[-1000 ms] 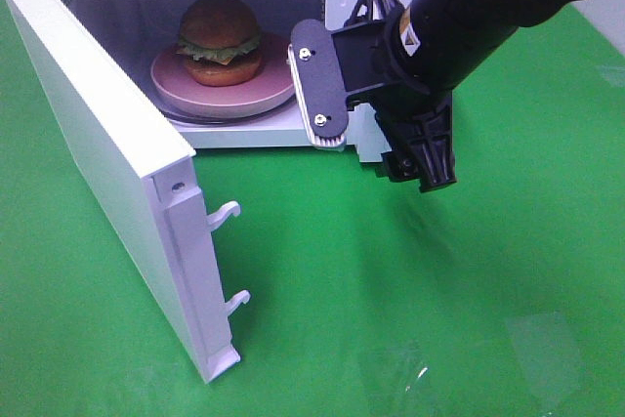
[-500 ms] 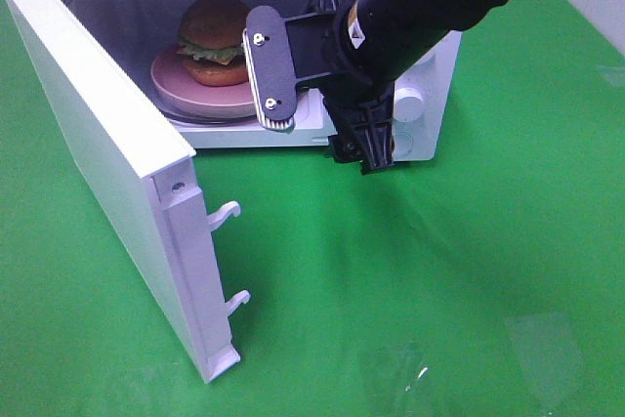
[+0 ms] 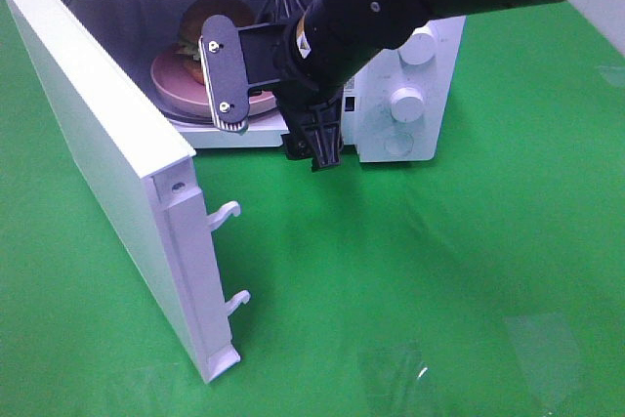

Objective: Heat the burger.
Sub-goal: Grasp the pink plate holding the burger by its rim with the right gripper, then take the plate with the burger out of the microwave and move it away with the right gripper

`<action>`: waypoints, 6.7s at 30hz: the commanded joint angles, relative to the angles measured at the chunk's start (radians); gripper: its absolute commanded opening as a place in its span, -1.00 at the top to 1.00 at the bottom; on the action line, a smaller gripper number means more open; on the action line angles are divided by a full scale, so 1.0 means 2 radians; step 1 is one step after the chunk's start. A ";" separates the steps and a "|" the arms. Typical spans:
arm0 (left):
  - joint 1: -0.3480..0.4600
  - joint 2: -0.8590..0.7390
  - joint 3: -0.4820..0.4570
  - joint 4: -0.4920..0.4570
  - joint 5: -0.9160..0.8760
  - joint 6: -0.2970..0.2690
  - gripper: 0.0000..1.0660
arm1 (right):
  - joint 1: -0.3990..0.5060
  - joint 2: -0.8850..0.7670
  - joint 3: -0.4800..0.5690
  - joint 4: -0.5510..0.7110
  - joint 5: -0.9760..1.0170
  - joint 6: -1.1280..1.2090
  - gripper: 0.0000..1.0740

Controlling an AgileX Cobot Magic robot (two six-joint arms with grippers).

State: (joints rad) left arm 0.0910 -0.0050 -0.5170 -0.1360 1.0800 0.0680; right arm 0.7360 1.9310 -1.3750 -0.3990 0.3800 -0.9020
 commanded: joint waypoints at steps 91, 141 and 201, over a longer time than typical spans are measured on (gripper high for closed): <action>0.002 -0.008 0.001 0.003 -0.007 0.000 -0.84 | -0.012 0.230 -0.230 0.077 -0.023 -0.032 1.00; 0.002 -0.008 0.001 0.002 -0.007 0.000 -0.84 | -0.035 0.007 0.043 0.215 -0.098 -0.377 1.00; 0.002 -0.008 0.001 0.002 -0.007 0.000 -0.84 | -0.018 -0.313 0.394 0.332 -0.134 -0.356 1.00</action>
State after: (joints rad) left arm 0.0910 -0.0050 -0.5170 -0.1300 1.0800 0.0680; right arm 0.7020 1.3540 -0.6030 0.2590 0.1710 -1.6320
